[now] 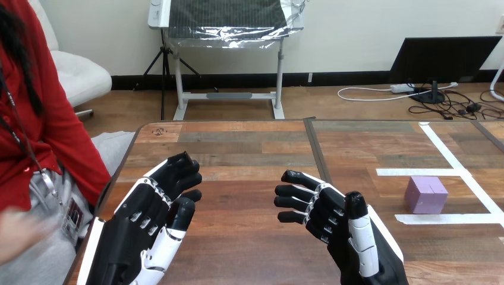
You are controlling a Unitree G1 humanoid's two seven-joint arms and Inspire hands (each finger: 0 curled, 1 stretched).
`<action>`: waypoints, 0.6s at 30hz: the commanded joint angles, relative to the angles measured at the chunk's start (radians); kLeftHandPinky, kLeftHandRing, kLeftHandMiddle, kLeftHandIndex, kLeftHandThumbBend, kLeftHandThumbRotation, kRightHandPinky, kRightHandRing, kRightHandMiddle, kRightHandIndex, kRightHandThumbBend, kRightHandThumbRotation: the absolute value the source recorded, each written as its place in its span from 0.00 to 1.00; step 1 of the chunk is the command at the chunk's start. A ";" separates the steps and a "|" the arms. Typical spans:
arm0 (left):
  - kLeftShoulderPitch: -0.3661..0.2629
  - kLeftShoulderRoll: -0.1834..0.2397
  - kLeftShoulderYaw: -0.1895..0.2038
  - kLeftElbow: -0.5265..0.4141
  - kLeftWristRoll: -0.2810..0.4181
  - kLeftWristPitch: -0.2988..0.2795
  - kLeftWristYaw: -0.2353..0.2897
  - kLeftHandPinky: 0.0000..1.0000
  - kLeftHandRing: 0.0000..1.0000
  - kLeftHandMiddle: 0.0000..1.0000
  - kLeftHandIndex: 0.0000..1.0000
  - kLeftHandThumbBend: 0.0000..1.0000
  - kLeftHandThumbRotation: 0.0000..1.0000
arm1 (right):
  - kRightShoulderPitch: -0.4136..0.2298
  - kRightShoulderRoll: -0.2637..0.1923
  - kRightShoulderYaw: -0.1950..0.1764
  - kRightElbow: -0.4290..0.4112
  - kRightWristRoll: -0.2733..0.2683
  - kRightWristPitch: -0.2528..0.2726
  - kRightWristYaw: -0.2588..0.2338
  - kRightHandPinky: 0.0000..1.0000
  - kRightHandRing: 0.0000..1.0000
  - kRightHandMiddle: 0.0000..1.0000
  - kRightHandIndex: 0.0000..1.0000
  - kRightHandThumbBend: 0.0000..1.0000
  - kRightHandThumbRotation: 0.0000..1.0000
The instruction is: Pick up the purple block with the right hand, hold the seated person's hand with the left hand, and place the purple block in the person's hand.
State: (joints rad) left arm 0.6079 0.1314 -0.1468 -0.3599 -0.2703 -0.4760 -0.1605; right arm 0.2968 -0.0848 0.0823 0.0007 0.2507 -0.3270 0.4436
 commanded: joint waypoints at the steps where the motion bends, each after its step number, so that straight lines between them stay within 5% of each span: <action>1: -0.042 -0.034 -0.004 -0.048 -0.014 -0.002 -0.003 0.79 0.81 0.80 0.77 0.48 0.45 | -0.037 0.003 -0.001 -0.035 0.004 -0.022 0.004 0.73 0.78 0.78 0.80 0.82 1.00; 18: -0.049 -0.030 -0.003 -0.052 -0.021 0.013 -0.004 0.79 0.80 0.80 0.76 0.50 0.43 | -0.051 0.004 -0.004 -0.022 0.017 -0.012 0.011 0.73 0.78 0.78 0.80 0.81 1.00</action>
State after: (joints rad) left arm 0.6082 0.1308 -0.1472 -0.3600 -0.2752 -0.4728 -0.1607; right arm 0.2967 -0.0850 0.0821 0.0008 0.2541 -0.3268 0.4457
